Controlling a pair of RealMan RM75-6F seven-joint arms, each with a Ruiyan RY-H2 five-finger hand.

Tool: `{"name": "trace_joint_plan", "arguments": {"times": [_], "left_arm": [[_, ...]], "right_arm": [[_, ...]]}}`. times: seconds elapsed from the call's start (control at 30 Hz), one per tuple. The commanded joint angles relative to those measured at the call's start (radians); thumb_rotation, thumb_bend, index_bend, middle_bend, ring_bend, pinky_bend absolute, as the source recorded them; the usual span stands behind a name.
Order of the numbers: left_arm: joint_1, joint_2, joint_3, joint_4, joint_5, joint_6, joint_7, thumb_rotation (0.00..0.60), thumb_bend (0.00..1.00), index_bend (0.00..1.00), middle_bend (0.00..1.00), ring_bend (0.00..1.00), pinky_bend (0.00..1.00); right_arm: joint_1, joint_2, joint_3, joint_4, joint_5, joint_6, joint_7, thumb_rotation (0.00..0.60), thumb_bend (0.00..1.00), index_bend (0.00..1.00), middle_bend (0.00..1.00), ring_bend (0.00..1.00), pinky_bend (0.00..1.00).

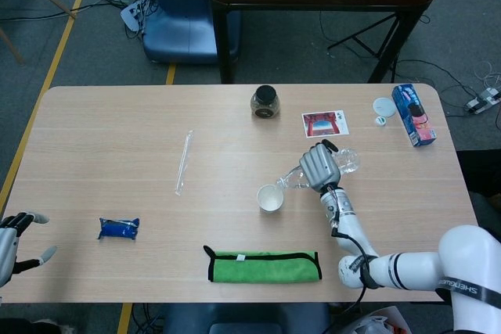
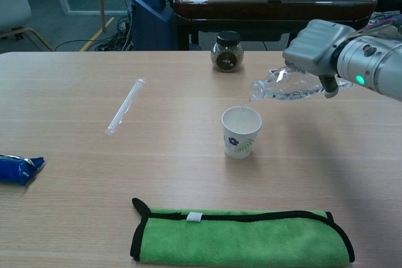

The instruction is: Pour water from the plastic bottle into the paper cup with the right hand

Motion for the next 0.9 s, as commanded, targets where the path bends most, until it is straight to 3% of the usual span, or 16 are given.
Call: {"name": "trace_joint_plan", "arguments": {"times": [0.03, 0.57, 0.9], "left_arm": [[0.0, 0.0, -0.001, 0.0, -0.001, 0.0, -0.001, 0.6, 0.13, 0.41, 0.39, 0.39, 0.59], [0.0, 0.001, -0.001, -0.002, -0.001, 0.0, 0.002, 0.6, 0.13, 0.41, 0.39, 0.39, 0.59], [0.0, 0.0, 0.0, -0.001, -0.001, -0.001, 0.003, 0.6, 0.13, 0.41, 0.39, 0.39, 0.59]], "right_arm": [[0.002, -0.004, 0.0, 0.002, 0.0, 0.0, -0.005, 0.6, 0.24, 0.67, 0.67, 0.57, 0.49], [-0.001, -0.009, 0.007, 0.001, 0.001, 0.002, -0.003, 0.6, 0.24, 0.67, 0.67, 0.57, 0.49], [-0.044, -0.016, 0.046, 0.014, -0.007, -0.035, 0.15, 0.6, 0.24, 0.67, 0.67, 0.57, 0.49]]}}
